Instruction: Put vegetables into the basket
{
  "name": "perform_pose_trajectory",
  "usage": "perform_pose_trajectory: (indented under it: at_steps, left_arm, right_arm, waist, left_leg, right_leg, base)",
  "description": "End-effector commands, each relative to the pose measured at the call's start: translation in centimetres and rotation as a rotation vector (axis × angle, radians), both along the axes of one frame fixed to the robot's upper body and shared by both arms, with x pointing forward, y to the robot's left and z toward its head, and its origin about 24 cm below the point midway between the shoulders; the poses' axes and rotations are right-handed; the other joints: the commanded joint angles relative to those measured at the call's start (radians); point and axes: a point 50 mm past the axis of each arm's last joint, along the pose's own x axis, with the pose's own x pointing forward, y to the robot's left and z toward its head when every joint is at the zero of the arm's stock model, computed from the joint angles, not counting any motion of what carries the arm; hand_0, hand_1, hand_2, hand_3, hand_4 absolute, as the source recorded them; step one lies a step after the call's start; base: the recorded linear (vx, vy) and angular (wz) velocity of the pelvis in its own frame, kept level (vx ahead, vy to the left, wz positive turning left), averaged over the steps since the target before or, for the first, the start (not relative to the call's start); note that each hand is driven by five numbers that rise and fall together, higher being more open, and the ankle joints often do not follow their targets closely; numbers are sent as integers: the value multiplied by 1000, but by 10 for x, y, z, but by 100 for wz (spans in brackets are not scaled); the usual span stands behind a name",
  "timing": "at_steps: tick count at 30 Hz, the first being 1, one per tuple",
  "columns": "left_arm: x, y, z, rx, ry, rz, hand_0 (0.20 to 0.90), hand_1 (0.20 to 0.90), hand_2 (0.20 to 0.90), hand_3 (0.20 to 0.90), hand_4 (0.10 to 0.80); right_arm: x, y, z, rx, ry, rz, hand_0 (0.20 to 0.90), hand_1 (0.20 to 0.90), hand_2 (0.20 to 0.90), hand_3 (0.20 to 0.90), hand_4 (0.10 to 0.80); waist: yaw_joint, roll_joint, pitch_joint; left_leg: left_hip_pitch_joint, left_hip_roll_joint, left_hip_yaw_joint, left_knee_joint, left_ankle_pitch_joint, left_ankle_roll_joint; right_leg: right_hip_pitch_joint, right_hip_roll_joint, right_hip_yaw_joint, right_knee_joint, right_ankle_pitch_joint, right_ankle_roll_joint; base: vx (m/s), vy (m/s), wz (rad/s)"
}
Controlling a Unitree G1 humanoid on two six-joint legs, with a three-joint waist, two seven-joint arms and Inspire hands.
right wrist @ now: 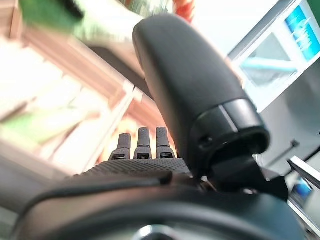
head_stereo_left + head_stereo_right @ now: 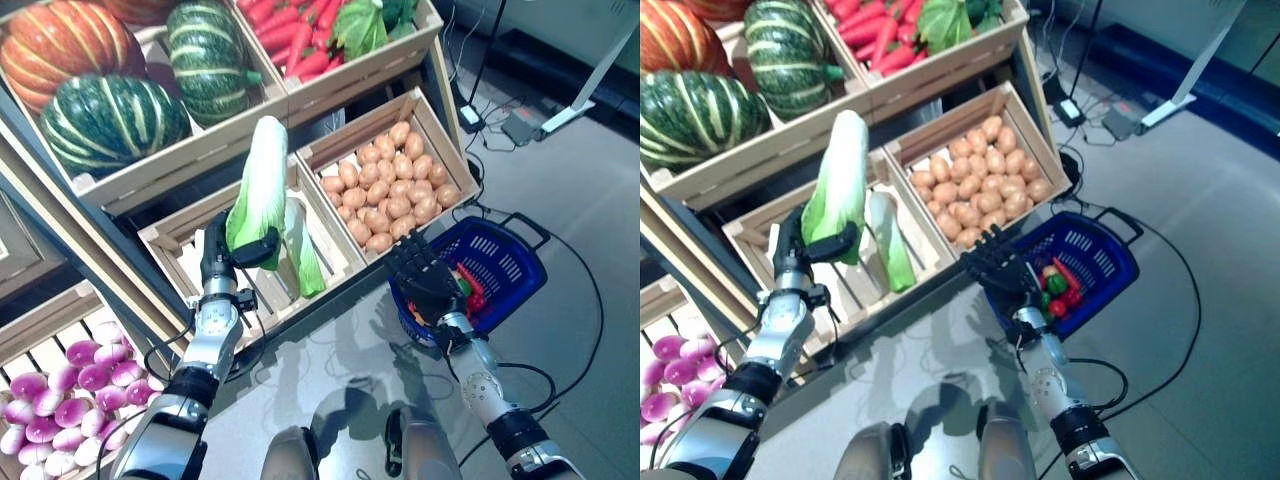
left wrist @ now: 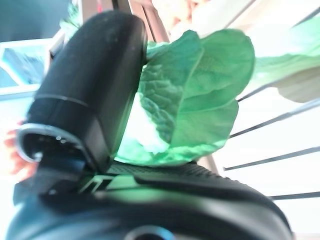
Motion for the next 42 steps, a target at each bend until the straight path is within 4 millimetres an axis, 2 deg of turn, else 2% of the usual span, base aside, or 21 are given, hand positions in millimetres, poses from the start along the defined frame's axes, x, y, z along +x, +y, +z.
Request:
perform_pose_trajectory:
  at_steps: [1,6,12,15,16,23,29,32,35,37,42]
  left_arm:
    - [0,-17,40,101,-234,-161,300,300,300,300,400]
    - [-2,-33,25,157,-145,-271,300,300,300,300,400]
    - [-4,-48,9,224,-61,-365,300,300,300,300,400]
    - [-2,-58,8,250,-54,-413,300,300,300,300,400]
    - [-1,-64,7,274,-53,-438,300,300,300,300,400]
    - [-1,-73,4,281,-44,-490,300,300,300,300,400]
    - [-1,-82,5,290,-61,-526,300,300,300,300,400]
    - [-1,-83,8,285,-76,-520,300,300,300,300,400]
    - [-1,-81,6,238,-52,-502,300,300,300,300,400]
    - [-3,-80,0,207,-21,-484,300,300,300,300,400]
    - [-8,-72,-13,188,21,-441,300,300,300,300,400]
  right_arm:
    - [10,17,36,210,-177,104,900,900,900,900,800]
    - [22,24,64,214,-262,153,900,900,900,900,800]
    - [31,24,82,111,-297,157,900,900,900,900,800]
    - [36,27,85,74,-286,158,900,900,900,900,800]
    - [39,29,86,50,-274,161,900,900,900,900,800]
    - [47,28,84,24,-227,173,900,900,900,900,800]
    - [55,24,71,-6,-133,130,900,900,900,900,800]
    - [59,13,62,-159,-82,24,900,900,900,900,800]
    - [60,4,68,-136,-140,-41,900,900,900,900,800]
    - [58,2,82,-72,-238,-84,900,900,900,900,800]
    - [48,-4,109,-51,-409,-170,900,900,900,900,800]
  waist:
    - [35,-34,-186]
    - [54,-42,-226]
    - [65,-50,-261]
    - [70,-51,-273]
    - [71,-52,-278]
    - [74,-54,-287]
    - [79,-53,-293]
    - [80,-51,-293]
    - [79,-49,-288]
    - [78,-46,-284]
    - [72,-42,-281]
  left_leg:
    - [76,-68,44,-139,27,116]
    - [162,-83,42,-279,84,106]
    - [242,-92,30,-438,143,103]
    - [267,-97,17,-504,169,102]
    - [270,-99,11,-511,171,102]
    - [275,-104,9,-511,161,104]
    - [284,-109,2,-511,150,107]
    - [289,-110,0,-511,147,107]
    - [291,-111,-4,-511,146,109]
    - [293,-111,-7,-511,144,111]
    - [296,-112,-9,-511,140,115]
  right_leg:
    - [207,-17,-21,-339,128,15]
    - [298,8,-38,-471,180,25]
    - [363,33,-45,-586,234,26]
    - [383,45,-47,-627,254,27]
    - [391,48,-48,-642,262,26]
    - [402,52,-42,-662,269,23]
    - [413,54,-37,-670,268,22]
    - [418,53,-35,-670,266,23]
    - [419,53,-30,-670,268,23]
    - [421,53,-27,-670,267,23]
    - [419,55,-13,-670,265,24]
  base:
    - [103,-21,5]
    - [73,-13,7]
    - [52,-16,-1]
    - [19,-13,2]
    - [0,0,0]
    - [8,2,1]
    - [18,5,0]
    - [10,6,0]
    - [0,0,0]
    - [0,0,0]
    - [0,0,0]
